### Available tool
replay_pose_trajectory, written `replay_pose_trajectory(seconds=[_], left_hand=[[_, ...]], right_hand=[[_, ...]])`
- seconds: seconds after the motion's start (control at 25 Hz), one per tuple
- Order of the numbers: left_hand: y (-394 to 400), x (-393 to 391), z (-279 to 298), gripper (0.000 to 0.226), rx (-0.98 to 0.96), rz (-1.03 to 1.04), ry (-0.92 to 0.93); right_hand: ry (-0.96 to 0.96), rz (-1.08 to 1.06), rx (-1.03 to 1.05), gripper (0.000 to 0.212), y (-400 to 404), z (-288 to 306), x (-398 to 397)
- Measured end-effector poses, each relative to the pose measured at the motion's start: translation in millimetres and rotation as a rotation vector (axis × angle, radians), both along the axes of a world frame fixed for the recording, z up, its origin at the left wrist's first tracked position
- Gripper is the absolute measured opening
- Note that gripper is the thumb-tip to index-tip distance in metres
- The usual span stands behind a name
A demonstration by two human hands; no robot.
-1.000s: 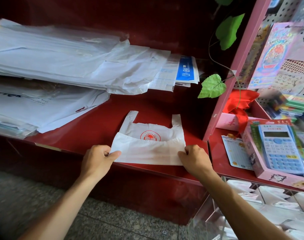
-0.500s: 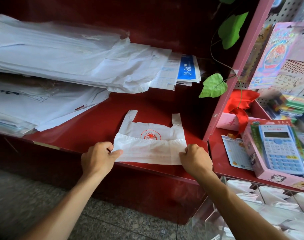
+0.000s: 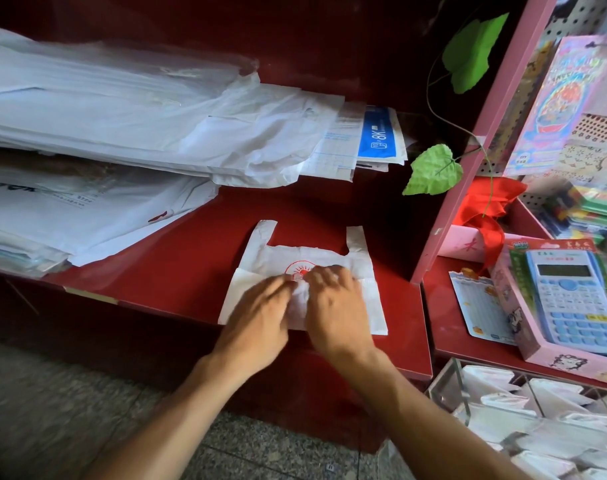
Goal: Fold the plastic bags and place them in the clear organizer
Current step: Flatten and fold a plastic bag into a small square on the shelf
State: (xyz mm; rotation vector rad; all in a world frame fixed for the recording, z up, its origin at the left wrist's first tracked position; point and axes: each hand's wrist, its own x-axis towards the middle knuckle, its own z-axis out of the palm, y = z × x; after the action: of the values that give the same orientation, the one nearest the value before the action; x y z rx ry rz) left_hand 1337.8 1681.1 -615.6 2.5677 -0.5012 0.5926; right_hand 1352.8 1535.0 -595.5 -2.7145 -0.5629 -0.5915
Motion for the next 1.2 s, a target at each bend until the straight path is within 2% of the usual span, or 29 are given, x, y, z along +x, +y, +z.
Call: replay_pose_trajectory(seconds=[0.08, 0.12, 0.16, 0.28, 0.48, 0.6, 0.72, 0.8, 0.92, 1.04, 1.08, 1.2], left_hand=[[-4.1, 8.6, -8.6, 0.062, -0.035, -0.116, 0.2], [-2.7, 12.5, -13.6, 0.068, -0.006, -0.121, 0.261], [0.3, 14.9, -17.6, 0.073, 0.065, -0.099, 0.287], [11.6, 16.1, -20.2, 0.089, 0.297, 0.057, 0.355], [34.7, 12.0, -9.8, 0.114, 0.368, 0.187, 0.514], [43.4, 6.5, -6.9, 0.1, 0.364, 0.167, 0.494], [54.9, 2.6, -7.5, 0.089, 0.271, 0.13, 0.418], [61.1, 0.5, -7.3, 0.089, 0.252, 0.119, 0.441], [65.2, -7.3, -4.2, 0.092, 0.326, 0.071, 0.564], [77.1, -11.3, -5.2, 0.101, 0.393, -0.03, 0.516], [82.4, -11.4, -8.1, 0.097, 0.341, -0.05, 0.457], [94.4, -11.6, -14.2, 0.086, 0.125, -0.084, 0.306]], right_hand=[[0.272, 0.056, -0.025, 0.066, 13.6, -7.0, 1.3], [0.421, 0.039, -0.036, 0.068, 11.9, -13.2, 2.9], [0.488, 0.021, -0.057, 0.066, 7.8, -19.5, 4.5], [0.525, -0.085, -0.136, 0.07, -5.4, -25.4, 4.9], [0.566, -0.225, -0.166, 0.071, -36.7, -20.8, 2.3], [0.566, -0.224, -0.177, 0.069, -59.1, -21.2, -0.2], [0.549, -0.198, -0.192, 0.065, -71.3, -18.8, -4.4], [0.557, -0.213, -0.189, 0.062, -75.5, -17.6, -5.2], [0.528, -0.223, -0.208, 0.061, -79.7, -15.4, -7.1], [0.435, -0.057, -0.249, 0.065, -85.2, -12.6, -8.5], [0.488, -0.022, -0.251, 0.07, -88.0, -11.3, -8.4], [0.62, 0.01, -0.288, 0.114, -97.7, -10.6, -10.1]])
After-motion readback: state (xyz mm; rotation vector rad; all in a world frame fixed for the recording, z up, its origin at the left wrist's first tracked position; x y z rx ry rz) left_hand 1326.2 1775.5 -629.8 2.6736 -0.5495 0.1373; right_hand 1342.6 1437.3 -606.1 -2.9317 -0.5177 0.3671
